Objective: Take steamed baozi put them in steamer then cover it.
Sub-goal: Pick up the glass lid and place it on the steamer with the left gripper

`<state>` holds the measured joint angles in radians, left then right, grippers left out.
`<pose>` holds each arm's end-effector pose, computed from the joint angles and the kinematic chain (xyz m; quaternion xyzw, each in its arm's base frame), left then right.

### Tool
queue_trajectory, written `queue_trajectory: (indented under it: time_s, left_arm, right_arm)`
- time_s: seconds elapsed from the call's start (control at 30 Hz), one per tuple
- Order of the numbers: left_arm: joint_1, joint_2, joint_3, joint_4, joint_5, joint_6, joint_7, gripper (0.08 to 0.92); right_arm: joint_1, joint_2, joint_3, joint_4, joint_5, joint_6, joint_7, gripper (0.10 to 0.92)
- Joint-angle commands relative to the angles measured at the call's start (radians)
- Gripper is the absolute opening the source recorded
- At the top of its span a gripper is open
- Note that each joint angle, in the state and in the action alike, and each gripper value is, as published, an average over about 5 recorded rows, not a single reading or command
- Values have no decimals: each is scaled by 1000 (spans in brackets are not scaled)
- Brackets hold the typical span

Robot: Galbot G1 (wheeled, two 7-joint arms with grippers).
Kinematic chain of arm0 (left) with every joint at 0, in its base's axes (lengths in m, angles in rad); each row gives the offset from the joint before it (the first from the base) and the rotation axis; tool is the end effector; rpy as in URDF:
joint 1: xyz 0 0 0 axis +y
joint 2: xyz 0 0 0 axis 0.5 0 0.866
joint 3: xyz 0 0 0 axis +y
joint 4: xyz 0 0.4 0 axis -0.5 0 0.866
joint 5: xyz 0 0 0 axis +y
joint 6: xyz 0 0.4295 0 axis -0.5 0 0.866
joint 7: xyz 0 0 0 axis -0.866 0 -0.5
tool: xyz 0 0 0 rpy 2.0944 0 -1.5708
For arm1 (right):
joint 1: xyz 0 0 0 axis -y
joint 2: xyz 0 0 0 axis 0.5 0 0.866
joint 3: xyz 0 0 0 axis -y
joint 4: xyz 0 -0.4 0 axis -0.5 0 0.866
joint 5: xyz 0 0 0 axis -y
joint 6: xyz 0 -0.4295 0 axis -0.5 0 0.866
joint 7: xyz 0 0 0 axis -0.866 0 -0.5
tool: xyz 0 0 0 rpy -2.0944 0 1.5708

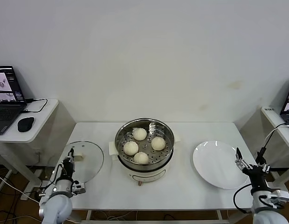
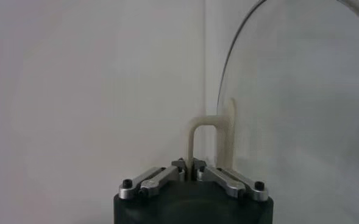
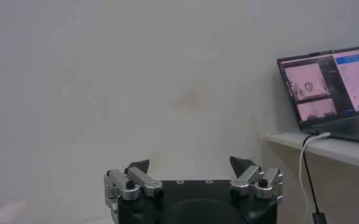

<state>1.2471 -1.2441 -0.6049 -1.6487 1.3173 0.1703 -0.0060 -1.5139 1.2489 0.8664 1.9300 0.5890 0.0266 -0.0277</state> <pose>0.3516 0.1506 -0.4141 0.0454 -0.6695 -0.7335 0.1080 0.2511 -0.2070 -0.3432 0.0815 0.9935 0.0778 0.0168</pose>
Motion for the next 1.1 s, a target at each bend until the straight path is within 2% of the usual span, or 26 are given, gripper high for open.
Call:
queue_trajectory:
  time_s: [0.03,0.37,0.53,0.63,0.83,1.1]
  left_arm:
    - [30,60,-41,-217,26,112,109,133]
    - [18,122,-25,-315,-10,141,196,133]
    - [6,133,102,-440,-47,355,240,133]
    - [-19,131,174,-501,-46,424,267,133]
    - [-74,84,260,-525,-10,433,312,133]
    - [-158,-33,380,-400,61,429,317,133]
  right_arm:
    - [0,1,7,26,-14,-46,6,823]
    - [-4,4,11,36,-14,-44,10,823]
    - [7,6,13,38,-28,-56,14,823]
    - [10,14,12,36,-41,-60,14,823]
    - [19,33,5,24,-64,-59,13,822]
    - [36,48,15,14,-84,-59,10,823]
